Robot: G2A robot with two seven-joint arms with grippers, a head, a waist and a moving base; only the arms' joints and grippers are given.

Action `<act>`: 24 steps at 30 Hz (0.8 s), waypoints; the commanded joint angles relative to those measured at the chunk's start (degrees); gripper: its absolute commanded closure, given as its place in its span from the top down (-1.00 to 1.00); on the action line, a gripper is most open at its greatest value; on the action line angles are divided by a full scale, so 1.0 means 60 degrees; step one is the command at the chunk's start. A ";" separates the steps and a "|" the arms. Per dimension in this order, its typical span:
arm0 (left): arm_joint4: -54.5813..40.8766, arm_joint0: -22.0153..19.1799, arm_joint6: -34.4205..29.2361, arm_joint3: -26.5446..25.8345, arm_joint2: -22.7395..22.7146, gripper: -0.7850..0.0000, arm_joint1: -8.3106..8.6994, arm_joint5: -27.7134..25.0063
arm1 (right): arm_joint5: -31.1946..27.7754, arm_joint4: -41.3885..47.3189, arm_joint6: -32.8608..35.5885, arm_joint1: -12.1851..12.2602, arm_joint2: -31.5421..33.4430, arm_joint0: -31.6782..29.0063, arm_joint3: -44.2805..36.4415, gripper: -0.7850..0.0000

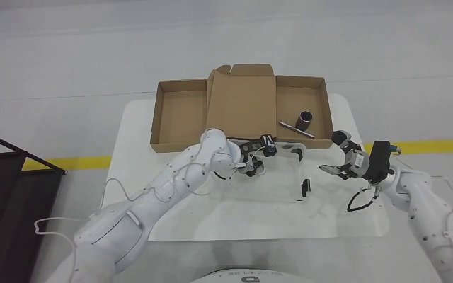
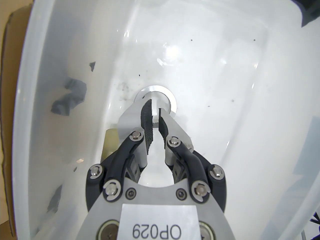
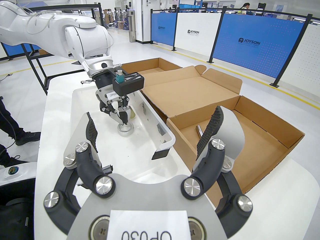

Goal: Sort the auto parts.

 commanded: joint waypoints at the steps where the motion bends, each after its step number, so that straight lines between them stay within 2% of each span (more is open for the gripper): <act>1: -0.0009 -0.0049 0.0043 0.0105 0.0048 -0.77 -0.0057 -0.0009 | 0.0000 0.0000 0.0000 0.0000 0.0000 0.0000 0.0000 1.00; 6: 0.0016 -0.0157 0.0066 0.0395 0.0149 -0.72 -0.0186 0.0054 | 0.0000 0.0000 0.0000 0.0000 0.0000 0.0000 0.0000 1.00; 8: 0.0039 -0.0184 0.0079 0.0464 0.0168 -0.61 -0.0228 0.0134 | 0.0000 0.0000 0.0000 0.0000 0.0000 0.0000 0.0000 1.00; 11: 0.0109 -0.0224 0.0069 0.0480 0.0148 -0.29 -0.0253 0.0216 | 0.0000 0.0000 0.0000 0.0000 0.0000 0.0000 0.0000 1.00; 14: 0.0195 -0.0210 -0.0006 0.0320 0.0089 -0.22 -0.0233 0.0274 | 0.0000 0.0000 0.0000 0.0000 0.0000 0.0000 0.0000 1.00; 20: 0.0371 -0.0083 -0.0262 -0.0188 -0.0104 -0.25 -0.0111 0.0277 | 0.0000 0.0000 0.0000 0.0000 0.0000 0.0000 0.0000 1.00; 24: 0.0511 -0.0079 -0.0238 -0.0129 -0.0191 -0.40 -0.0093 0.0392 | 0.0000 0.0000 0.0000 0.0000 0.0000 0.0000 0.0000 1.00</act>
